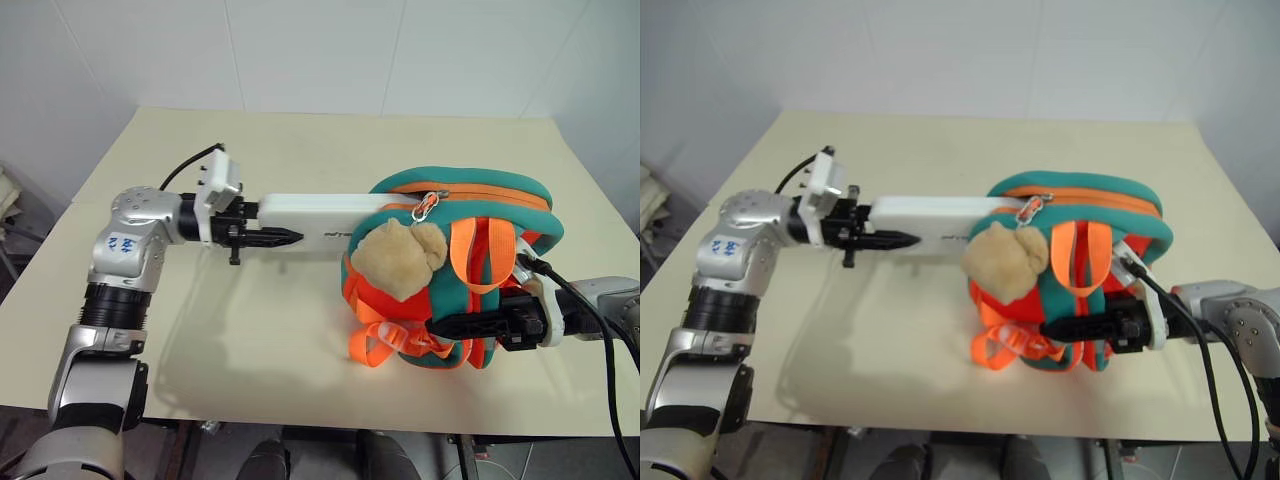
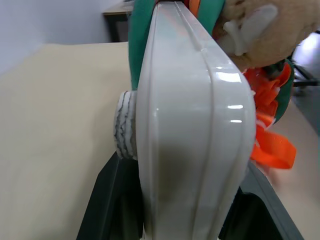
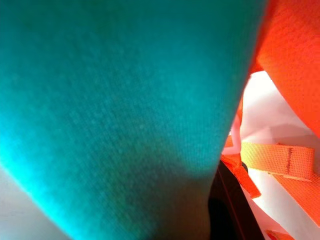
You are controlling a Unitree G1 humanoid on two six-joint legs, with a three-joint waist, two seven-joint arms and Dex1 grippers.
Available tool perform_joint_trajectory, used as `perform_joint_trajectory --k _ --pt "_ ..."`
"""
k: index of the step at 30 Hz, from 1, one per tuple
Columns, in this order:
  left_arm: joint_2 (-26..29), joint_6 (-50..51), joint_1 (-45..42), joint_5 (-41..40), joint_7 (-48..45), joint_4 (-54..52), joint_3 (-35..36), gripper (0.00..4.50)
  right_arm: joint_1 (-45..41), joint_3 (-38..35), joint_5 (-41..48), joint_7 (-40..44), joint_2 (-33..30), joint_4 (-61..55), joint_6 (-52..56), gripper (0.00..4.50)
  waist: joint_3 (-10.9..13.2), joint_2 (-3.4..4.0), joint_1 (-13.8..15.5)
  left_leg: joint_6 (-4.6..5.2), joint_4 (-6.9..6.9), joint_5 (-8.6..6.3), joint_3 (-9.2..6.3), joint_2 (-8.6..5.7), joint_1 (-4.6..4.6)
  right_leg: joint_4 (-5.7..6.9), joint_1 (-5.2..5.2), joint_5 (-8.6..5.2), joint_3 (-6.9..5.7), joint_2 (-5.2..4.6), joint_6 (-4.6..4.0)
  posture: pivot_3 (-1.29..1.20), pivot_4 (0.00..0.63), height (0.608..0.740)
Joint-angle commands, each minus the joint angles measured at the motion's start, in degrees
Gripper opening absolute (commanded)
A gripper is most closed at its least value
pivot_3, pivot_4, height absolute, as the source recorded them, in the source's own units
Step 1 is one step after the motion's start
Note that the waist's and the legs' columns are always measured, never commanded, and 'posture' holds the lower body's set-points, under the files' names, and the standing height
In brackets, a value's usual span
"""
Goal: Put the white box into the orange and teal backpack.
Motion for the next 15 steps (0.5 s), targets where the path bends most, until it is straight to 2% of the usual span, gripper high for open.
perform_joint_trajectory --k 1,6,11,15 --pt "-2.1 2.2 -5.0 1.3 -1.3 -0.4 -3.1 1.28 -0.5 -0.4 0.6 0.6 -0.2 -1.4 -0.1 0.59 0.0 0.00 -0.2 0.00 0.00 0.00 0.00 0.00 0.00 0.00 0.00 0.00 0.00 0.00 0.01 0.00 0.150 0.740" --pt "-8.8 2.3 -11.2 5.0 -1.9 4.9 -8.3 1.28 -0.5 -0.2 0.5 0.7 -0.1 -1.6 -0.3 0.59 0.0 -0.01 -0.3 0.02 0.03 -0.01 0.01 -0.01 -0.02 0.01 0.01 -0.01 0.00 0.00 0.04 0.00 0.150 0.740" --pt "-16.4 -4.1 -16.4 11.2 0.6 12.7 -11.6 1.28 0.2 -0.9 1.2 0.1 0.1 -2.8 0.1 0.59 0.0 -0.03 -0.3 0.02 0.03 -0.01 0.00 -0.01 -0.03 0.00 0.00 -0.02 0.00 0.01 0.06 0.00 0.150 0.740" --pt "-20.8 -2.0 -17.3 11.6 -1.2 13.2 -13.1 1.28 2.2 -2.3 2.2 -1.0 0.3 -4.5 0.4 0.59 0.0 -0.03 -0.1 0.04 0.02 -0.02 0.00 -0.02 -0.04 0.01 0.01 -0.03 0.00 0.01 0.08 0.00 0.150 0.740"
